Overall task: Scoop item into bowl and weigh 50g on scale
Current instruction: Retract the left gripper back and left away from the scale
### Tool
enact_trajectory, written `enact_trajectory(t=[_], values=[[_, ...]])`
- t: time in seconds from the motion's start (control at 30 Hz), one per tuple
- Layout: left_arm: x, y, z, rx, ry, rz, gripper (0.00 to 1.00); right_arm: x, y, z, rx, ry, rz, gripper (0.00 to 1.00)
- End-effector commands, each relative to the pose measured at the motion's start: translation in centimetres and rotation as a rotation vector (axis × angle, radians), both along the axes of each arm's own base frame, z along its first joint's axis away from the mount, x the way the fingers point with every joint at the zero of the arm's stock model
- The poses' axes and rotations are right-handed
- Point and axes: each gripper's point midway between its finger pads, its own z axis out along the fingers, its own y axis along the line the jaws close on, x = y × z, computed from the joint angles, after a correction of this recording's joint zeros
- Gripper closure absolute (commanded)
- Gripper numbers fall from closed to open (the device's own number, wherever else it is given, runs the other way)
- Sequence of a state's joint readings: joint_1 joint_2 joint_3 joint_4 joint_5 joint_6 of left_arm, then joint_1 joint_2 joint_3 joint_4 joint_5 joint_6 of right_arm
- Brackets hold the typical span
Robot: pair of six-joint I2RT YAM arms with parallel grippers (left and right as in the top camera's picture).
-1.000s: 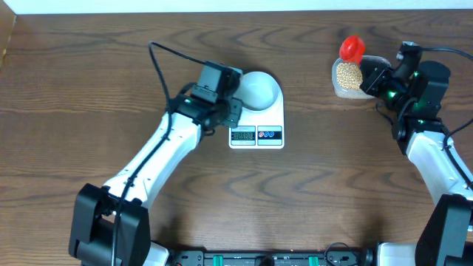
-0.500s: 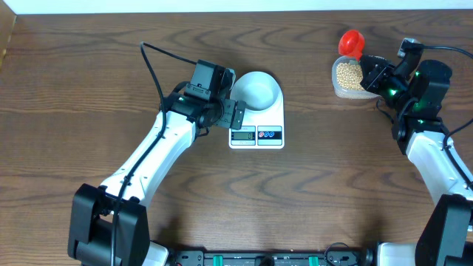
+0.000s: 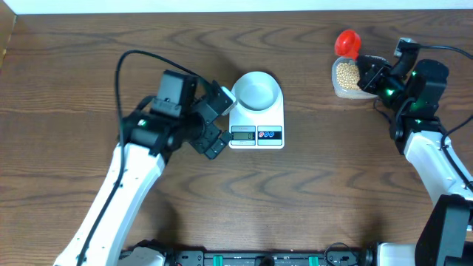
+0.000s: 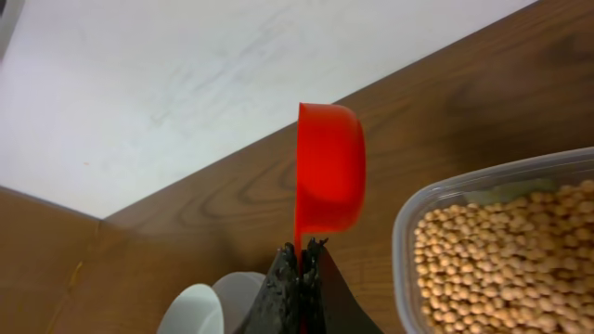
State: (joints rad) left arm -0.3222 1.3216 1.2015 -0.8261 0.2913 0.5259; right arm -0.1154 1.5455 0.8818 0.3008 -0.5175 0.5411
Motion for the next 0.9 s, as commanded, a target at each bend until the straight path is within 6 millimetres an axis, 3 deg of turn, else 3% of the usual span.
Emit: enact_trajectory(t=[0.0,0.17,0.37,0.57,0.87], values=[[0.0,-0.7,1.2,-0.035,-0.033,-0.053,0.02,0.2,0.9,0.8,0.002,-0.018,0.021,0.99],[0.0,-1.4,0.3,-0.07,0.011,-0.073,0.02,0.1,1.1,0.5,-0.025,-0.018,0.037,0.99],[-0.3,-1.3,0.6,-0.141,0.044,-0.08,0.02,-0.6,1.2,-1.0,-0.017,0.055,0.038,0.99],[-2.7,-1.1,1.5,-0.259,0.1,-0.2,0.02,-0.9,1.2,-1.7,-0.081,0.059,0.067,0.99],[-3.1,-0.1,1.0,-0.227,0.125,-0.171,0.02,-0.9,1.2,-1.7,-0.104,0.047,0.076,0.99]])
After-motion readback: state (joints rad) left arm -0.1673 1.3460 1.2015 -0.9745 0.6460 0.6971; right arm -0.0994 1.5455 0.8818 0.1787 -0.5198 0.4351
